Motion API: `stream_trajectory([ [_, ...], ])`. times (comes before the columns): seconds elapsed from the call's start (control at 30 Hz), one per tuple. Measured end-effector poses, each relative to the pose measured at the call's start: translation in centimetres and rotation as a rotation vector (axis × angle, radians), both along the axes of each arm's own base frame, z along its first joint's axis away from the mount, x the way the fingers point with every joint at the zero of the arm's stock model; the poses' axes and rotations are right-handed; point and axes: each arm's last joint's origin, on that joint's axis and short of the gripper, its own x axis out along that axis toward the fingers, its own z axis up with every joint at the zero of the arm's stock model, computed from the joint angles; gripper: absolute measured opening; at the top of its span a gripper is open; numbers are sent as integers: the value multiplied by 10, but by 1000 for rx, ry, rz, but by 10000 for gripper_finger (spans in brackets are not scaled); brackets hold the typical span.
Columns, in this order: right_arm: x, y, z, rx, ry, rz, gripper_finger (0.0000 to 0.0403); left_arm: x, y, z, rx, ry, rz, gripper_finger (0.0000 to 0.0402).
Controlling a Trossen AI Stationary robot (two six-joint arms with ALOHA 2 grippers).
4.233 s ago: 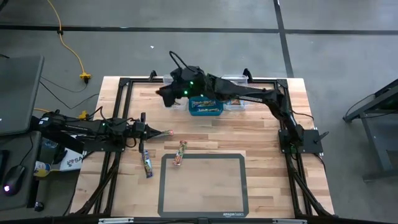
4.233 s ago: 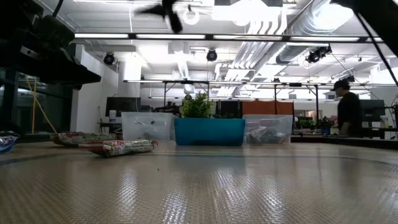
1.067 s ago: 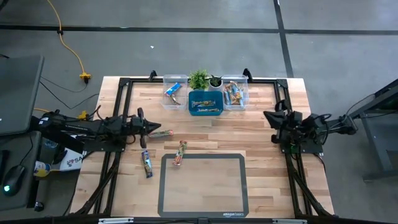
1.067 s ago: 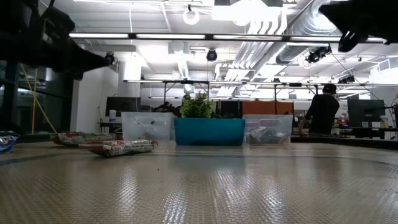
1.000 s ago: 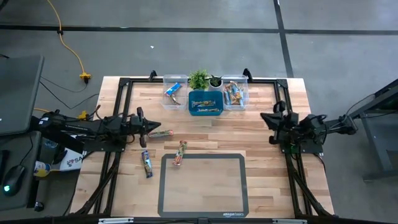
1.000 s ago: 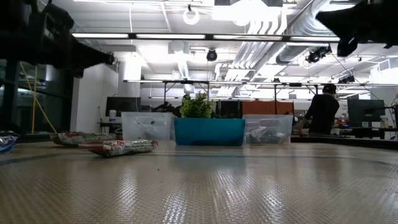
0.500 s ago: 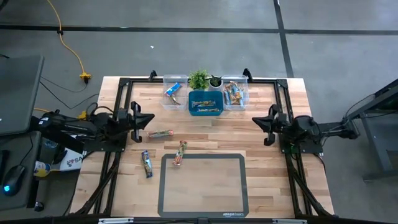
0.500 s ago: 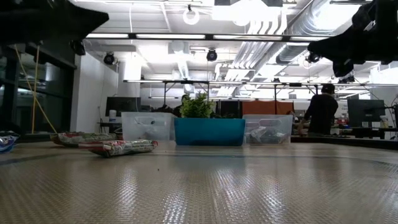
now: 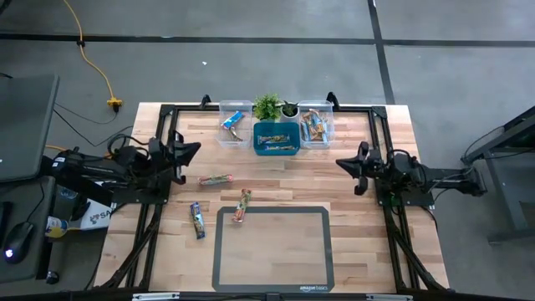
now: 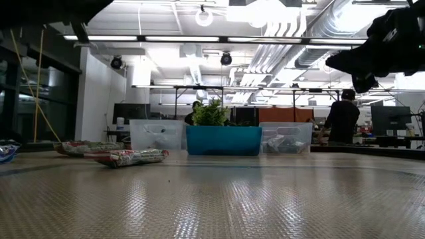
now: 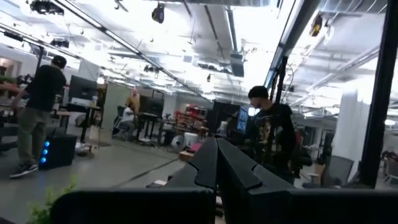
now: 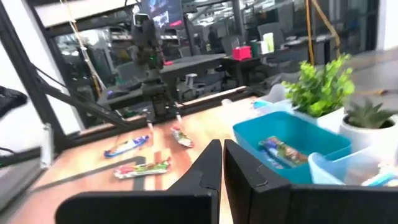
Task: Pick and place Granola Bars by type
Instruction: Put the red granola bar into the left transparent bin
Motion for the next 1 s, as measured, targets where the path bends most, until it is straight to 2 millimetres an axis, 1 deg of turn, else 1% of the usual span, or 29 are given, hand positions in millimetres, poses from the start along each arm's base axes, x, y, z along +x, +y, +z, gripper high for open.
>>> stream_trajectory([
  [0.17,0,0,0,-98,22,-9,1,-3,0,11,-19,-45,-6,1],
  [0.27,0,0,0,-117,26,-7,1,-7,1,25,-96,-93,-17,1],
  [0.33,0,0,0,-109,24,-7,1,-10,2,37,-110,-94,-22,1],
  [0.43,0,0,0,-109,24,-7,1,-15,2,56,-95,36,-18,1],
  [0.5,0,0,0,-109,24,-7,1,-21,3,68,-85,187,-11,1],
  [0.63,0,0,0,-109,24,-7,1,-36,5,88,-130,465,10,9],
  [0.73,0,0,0,-109,25,-7,1,-42,6,100,-134,602,23,40],
  [0.83,0,0,0,-109,25,-7,1,-42,6,106,-125,690,42,92],
  [0.9,0,0,0,-109,25,-7,1,-39,7,106,-121,732,84,133],
  [1.0,0,0,0,-109,24,-7,0,-31,7,100,-105,835,117,192],
])
